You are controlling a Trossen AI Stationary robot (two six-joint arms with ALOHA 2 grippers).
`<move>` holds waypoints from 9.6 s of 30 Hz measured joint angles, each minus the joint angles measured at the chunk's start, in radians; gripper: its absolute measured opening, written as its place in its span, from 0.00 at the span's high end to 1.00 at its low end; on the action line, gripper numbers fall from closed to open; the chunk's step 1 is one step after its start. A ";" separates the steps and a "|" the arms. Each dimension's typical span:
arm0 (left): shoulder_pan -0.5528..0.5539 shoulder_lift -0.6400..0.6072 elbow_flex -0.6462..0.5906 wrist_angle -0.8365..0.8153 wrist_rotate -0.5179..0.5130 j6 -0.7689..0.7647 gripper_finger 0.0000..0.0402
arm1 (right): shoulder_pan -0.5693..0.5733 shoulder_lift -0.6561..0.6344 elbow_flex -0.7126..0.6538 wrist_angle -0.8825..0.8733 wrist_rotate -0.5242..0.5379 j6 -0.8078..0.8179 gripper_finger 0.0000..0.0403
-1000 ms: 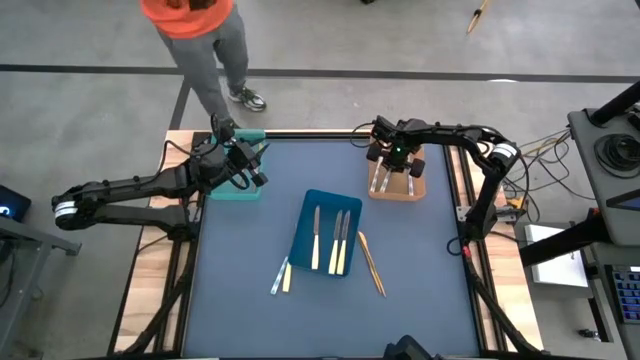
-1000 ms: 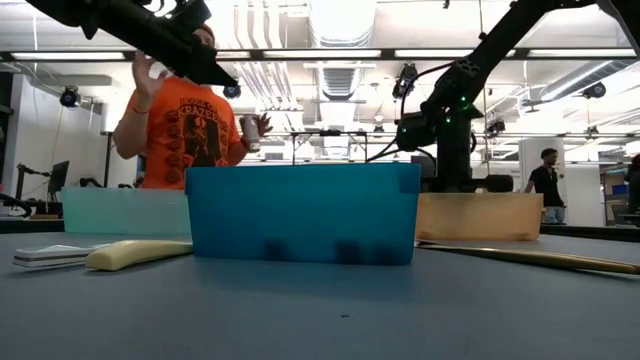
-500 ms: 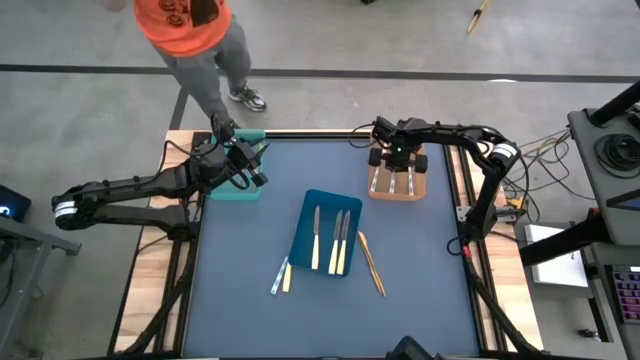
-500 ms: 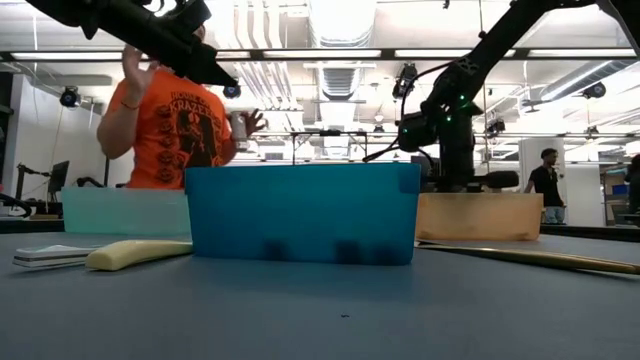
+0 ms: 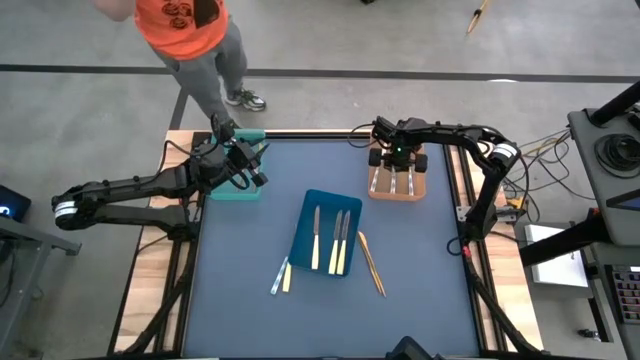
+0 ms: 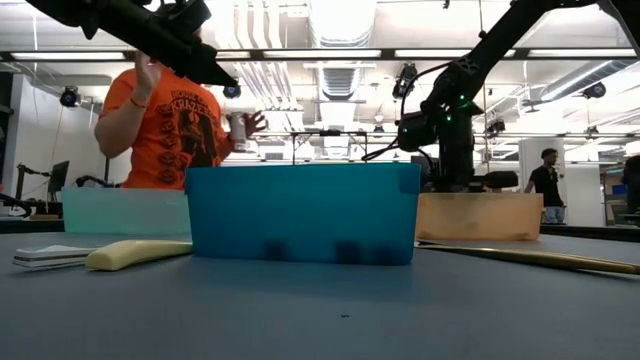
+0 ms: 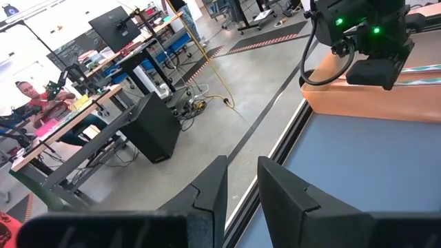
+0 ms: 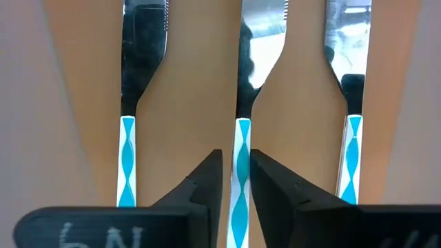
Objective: Sort silverware by color (type)
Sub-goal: Put the right blue and white knife into the orange bin, then put the right gold knife into the light blue bin
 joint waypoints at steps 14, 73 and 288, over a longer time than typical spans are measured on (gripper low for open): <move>0.000 0.000 0.005 0.017 0.000 -0.002 0.84 | 0.000 -0.003 0.021 0.000 -0.002 -0.051 0.70; -0.710 0.186 0.117 -0.253 0.236 -1.522 0.90 | 0.466 -0.604 -0.364 0.789 -0.006 -0.801 0.76; -0.972 0.315 0.203 -0.273 -0.043 -1.157 0.90 | 1.459 -0.257 -0.372 0.317 0.798 0.294 0.97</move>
